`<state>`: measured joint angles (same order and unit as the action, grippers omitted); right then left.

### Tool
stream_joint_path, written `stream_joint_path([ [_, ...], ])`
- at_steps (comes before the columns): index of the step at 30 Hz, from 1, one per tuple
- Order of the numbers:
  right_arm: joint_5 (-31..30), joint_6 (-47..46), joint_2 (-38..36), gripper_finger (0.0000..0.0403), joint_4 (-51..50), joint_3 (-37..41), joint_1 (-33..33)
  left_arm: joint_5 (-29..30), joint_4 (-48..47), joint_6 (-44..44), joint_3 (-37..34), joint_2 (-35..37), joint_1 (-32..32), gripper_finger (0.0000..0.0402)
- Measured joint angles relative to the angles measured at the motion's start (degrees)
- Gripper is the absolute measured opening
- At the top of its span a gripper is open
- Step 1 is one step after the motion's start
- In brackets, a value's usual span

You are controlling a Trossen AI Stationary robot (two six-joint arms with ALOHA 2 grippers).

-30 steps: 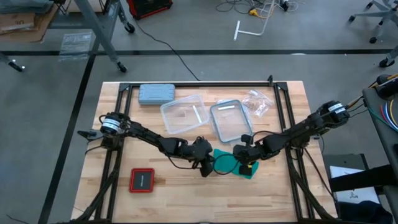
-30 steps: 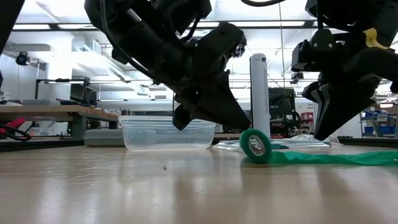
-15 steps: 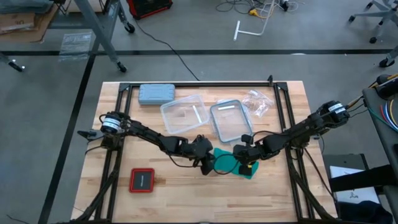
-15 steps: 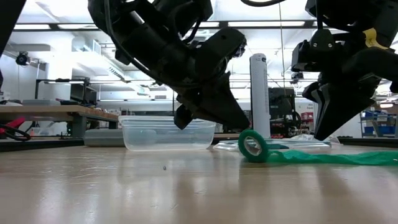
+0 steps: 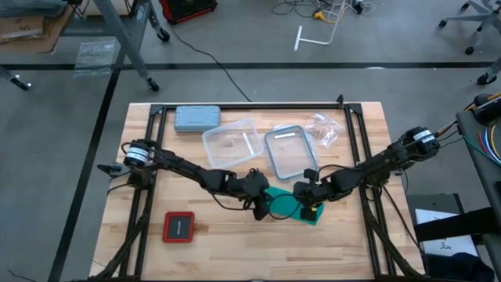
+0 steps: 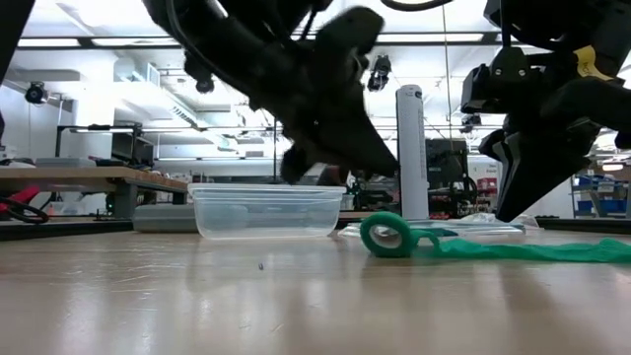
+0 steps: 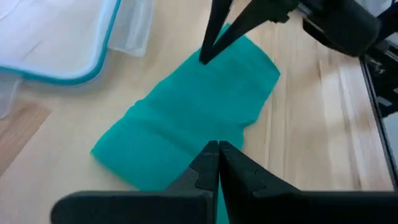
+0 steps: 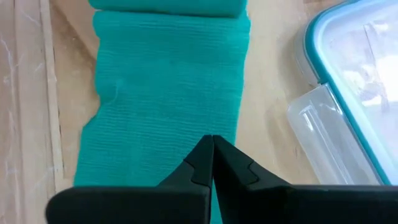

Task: Roll bandage
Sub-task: Roll the blue bandage

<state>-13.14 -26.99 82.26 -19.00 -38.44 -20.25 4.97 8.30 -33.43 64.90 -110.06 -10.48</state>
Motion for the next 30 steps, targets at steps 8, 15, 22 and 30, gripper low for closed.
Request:
stream_joint_path([
  [8, 2.6, 0.2, 0.4, 0.0002, 5.7, 1.4, -0.6, 0.3, -14.7, -2.9, -0.4, 2.2, -0.1, 0.0006],
  [15, 2.5, -0.3, 2.2, 0.0002, 11.9, 2.3, -0.5, 0.0, -12.7, -4.9, -0.7, -0.6, -0.2, 0.0001],
  [22, 2.5, -1.8, 4.0, 0.0002, 10.9, 2.3, -0.5, -1.0, -8.2, -4.9, -0.6, -3.4, -0.2, 0.0006],
  [30, 2.6, -2.6, 4.5, 0.0002, 10.4, 2.3, -0.5, -1.6, -0.6, -4.3, 0.0, -4.3, -0.2, 0.0001],
])
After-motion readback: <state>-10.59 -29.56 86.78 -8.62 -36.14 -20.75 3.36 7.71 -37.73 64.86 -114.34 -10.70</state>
